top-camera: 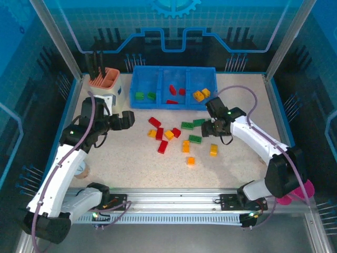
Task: Sort the legos into containers by color
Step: Pick up the lego from the middle-right of the table, then place the lego in the container.
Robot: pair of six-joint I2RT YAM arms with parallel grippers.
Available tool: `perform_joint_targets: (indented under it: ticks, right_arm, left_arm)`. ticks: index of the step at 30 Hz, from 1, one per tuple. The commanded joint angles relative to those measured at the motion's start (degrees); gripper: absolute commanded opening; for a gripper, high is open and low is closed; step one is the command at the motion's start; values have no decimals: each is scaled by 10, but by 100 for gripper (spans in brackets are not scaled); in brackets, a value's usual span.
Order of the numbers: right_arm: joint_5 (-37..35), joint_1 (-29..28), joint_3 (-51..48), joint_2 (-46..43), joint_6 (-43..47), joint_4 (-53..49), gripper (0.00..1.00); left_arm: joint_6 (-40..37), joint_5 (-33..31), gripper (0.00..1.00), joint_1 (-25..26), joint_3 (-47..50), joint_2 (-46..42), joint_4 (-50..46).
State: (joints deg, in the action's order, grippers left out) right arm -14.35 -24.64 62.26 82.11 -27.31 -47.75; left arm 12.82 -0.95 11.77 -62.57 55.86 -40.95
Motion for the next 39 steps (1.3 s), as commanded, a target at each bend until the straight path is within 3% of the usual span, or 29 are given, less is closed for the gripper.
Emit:
perform_joint_targets:
  ticks: [1, 9, 13, 19, 25, 28, 33, 39]
  right_arm:
    - [25, 19, -47, -18, -77, 23, 78]
    - [69, 36, -129, 6, -93, 107, 81]
    - [70, 37, -139, 38, -92, 116, 77]
    - [65, 36, -149, 77, -91, 123, 61]
    - [57, 37, -142, 86, -70, 107, 31]
    - [42, 38, -122, 63, -41, 78, 26]
    - [27, 56, -1, 49, 56, 51, 26]
    - [-3, 79, 141, 133, 171, 103, 28]
  left_arm:
    - [-32, 20, 99, -7, -5, -4, 7]
    - [-45, 46, 99, -7, 5, -14, 25]
    - [-50, 42, 99, -7, 7, -17, 23]
    - [-52, 39, 99, -7, 8, -18, 23]
    - [-53, 33, 99, -7, 9, -15, 28]
    - [-53, 33, 99, -7, 10, -13, 28]
    - [-58, 26, 99, -7, 9, -14, 24]
    - [-59, 20, 99, -7, 10, -19, 20]
